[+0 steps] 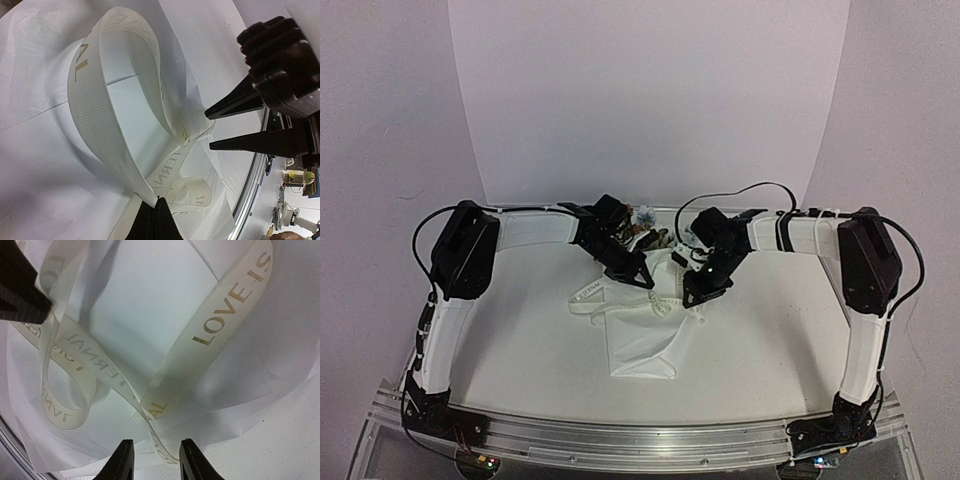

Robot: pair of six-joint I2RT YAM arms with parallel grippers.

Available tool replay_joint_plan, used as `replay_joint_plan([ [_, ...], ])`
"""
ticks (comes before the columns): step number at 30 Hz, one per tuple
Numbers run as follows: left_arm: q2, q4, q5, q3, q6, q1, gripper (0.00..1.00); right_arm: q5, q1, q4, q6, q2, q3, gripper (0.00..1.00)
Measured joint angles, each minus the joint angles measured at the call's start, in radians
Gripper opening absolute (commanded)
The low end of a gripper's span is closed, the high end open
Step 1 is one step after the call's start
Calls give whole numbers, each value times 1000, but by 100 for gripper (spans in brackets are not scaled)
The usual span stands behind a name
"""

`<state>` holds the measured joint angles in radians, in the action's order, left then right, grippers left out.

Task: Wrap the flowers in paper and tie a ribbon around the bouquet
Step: Cross the ribbon over the folded bouquet.

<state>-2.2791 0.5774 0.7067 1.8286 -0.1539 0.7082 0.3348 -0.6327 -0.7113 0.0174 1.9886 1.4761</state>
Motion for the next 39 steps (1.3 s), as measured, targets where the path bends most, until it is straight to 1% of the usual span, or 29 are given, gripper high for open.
replay_joint_plan([
  [2,0,0,0,0,0,0,1,3,0,0,2,7,0,15],
  [4,0,0,0,2,0,0,0,5,0,0,6,8,-3,4],
  [5,0,0,0,3,0,0,0,6,0,-1,6,8,-4,1],
  [6,0,0,0,3,0,0,1,7,0,-1,7,8,-5,0],
  [14,-20,7,8,35,0,0,1,-8,0,2,8,8,-20,0],
  [19,-35,14,17,37,0,1,1,-56,0,10,8,0,-24,0],
  [31,-54,26,36,37,0,33,1,-263,0,30,52,-5,-22,0],
  [37,-62,27,58,37,-1,42,1,-362,2,30,93,20,13,0],
  [38,-63,27,58,37,-1,43,1,-376,3,30,101,27,19,1],
  [39,-63,27,53,37,-2,43,1,-387,4,29,112,32,22,5],
])
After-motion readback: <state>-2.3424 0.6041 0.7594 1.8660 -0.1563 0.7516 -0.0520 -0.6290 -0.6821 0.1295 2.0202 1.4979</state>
